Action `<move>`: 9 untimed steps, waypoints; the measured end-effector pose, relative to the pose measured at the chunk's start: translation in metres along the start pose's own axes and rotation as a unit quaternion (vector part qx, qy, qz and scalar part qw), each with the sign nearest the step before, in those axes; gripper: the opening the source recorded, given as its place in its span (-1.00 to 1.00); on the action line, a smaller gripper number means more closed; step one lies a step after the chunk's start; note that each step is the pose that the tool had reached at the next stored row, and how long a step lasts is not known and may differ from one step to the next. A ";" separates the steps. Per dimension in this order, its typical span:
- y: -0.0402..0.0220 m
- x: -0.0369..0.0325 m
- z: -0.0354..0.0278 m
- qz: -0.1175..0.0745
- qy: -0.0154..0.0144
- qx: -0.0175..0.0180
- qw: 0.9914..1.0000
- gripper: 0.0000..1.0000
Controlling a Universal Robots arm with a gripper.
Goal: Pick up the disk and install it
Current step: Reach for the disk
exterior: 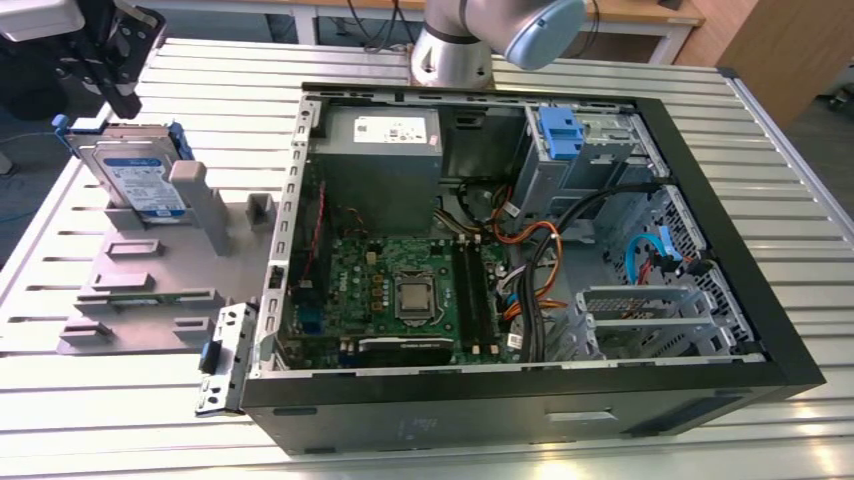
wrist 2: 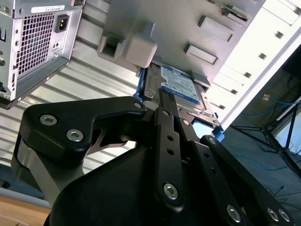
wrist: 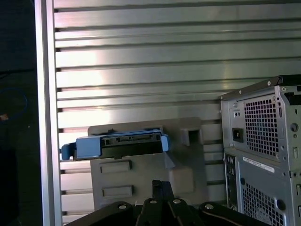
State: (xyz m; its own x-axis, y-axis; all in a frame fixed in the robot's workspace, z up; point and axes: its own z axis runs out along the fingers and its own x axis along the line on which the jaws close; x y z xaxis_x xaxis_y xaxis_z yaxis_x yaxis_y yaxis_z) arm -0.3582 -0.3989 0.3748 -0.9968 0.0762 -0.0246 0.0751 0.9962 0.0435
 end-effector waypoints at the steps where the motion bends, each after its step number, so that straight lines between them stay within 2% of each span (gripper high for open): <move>1: 0.0000 0.0004 -0.0001 0.000 0.000 0.000 1.000 -0.79; 9: -0.0002 0.0032 -0.0001 0.000 0.000 0.000 1.000 -0.79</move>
State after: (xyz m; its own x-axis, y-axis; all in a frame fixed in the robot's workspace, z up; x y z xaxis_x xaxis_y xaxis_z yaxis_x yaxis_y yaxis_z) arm -0.3614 -0.3989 0.3749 -0.9968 0.0762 -0.0245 0.0751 0.9962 0.0434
